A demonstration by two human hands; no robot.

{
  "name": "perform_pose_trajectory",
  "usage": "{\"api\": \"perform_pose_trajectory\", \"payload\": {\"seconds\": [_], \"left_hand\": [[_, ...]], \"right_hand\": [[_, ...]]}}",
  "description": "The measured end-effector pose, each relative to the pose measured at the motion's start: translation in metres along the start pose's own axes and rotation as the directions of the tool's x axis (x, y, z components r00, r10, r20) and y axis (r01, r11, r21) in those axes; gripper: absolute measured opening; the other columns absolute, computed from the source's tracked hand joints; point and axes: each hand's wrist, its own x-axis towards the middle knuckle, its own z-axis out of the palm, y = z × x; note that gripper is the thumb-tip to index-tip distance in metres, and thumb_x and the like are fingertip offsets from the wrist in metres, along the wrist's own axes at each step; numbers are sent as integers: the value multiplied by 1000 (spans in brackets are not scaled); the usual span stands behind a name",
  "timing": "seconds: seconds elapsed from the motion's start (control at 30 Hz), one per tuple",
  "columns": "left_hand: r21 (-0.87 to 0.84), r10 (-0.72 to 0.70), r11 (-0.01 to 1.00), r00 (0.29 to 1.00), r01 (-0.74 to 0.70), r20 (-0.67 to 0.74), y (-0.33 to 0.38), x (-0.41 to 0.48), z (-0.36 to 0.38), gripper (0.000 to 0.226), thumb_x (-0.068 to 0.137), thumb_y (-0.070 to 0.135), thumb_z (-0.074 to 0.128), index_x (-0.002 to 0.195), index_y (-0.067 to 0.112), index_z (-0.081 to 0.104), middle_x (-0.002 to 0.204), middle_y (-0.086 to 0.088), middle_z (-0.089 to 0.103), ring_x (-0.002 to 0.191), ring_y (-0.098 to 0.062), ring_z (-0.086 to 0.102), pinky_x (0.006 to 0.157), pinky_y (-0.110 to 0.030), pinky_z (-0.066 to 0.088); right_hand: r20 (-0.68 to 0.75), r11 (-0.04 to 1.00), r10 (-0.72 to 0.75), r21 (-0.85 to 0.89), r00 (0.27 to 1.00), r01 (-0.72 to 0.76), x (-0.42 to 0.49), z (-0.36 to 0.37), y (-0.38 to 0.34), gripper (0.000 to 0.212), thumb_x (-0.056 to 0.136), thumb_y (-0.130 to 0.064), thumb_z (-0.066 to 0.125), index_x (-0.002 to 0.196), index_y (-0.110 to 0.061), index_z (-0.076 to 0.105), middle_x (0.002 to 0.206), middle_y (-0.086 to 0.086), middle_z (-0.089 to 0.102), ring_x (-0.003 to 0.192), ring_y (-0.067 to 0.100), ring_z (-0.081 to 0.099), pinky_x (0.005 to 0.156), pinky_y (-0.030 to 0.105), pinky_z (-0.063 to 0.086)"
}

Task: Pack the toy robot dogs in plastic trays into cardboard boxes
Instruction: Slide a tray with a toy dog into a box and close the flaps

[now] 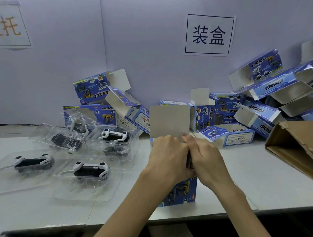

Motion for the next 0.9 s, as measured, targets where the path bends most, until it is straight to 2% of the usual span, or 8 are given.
{"api": "perform_pose_trajectory", "payload": {"seconds": [0.1,0.17,0.33,0.53,0.67,0.77,0.83,0.9], "left_hand": [[-11,-5,1000,1000,5,-22,1,-2,3,43,84,61,53,99,22,61,76,2,61,62,-20,45,60,-30,37],[-3,-17,1000,999,17,-35,0,-4,5,55,84,65,54,109,17,60,81,-1,63,66,-22,49,62,-31,36],[-28,-37,999,998,35,-53,0,-4,6,73,85,73,49,134,19,42,73,1,45,67,-20,44,62,-32,32],[-20,-8,1000,1000,8,3,-2,-2,0,66,84,76,47,126,26,58,91,-1,69,74,-20,54,64,-30,36],[-7,-22,1000,1000,22,15,-1,-1,-1,63,84,72,52,125,24,56,90,-2,67,76,-21,53,64,-31,40],[-19,-50,999,998,50,29,0,-1,1,60,84,69,56,121,21,55,76,0,50,73,-22,44,62,-31,36],[-36,-66,997,997,68,43,0,-1,1,60,83,68,59,121,21,55,74,-2,49,74,-22,42,61,-32,33],[-46,-70,996,996,73,63,-2,-1,2,61,82,68,60,122,22,56,89,-6,61,75,-21,41,63,-32,34]], "right_hand": [[68,995,37,90,997,-43,7,-8,0,48,104,-57,24,144,-43,48,115,-7,72,112,11,58,102,21,41],[35,976,90,195,995,-96,15,-10,2,44,106,-37,40,150,-40,38,112,-15,73,109,4,60,83,5,44],[50,772,274,584,960,-251,24,-8,9,43,93,1,59,126,-26,59,99,-5,77,84,5,72,55,18,54],[240,544,347,736,906,-403,41,-5,20,52,84,12,53,122,-23,56,127,1,61,109,21,62,78,35,51],[195,653,295,674,936,-346,51,-5,12,66,83,17,44,136,-21,50,134,-6,57,121,18,57,81,30,53],[-70,825,288,525,955,-210,74,-12,-9,54,92,6,45,142,-15,50,144,-1,52,123,11,53,96,23,45],[-264,901,148,434,953,-20,95,-22,-32,39,97,-4,45,132,-15,59,133,-1,61,111,9,59,93,20,46],[-299,942,-20,314,954,119,120,-32,-55,29,98,-11,45,111,-19,70,113,-1,71,100,13,63,92,29,49]]}}
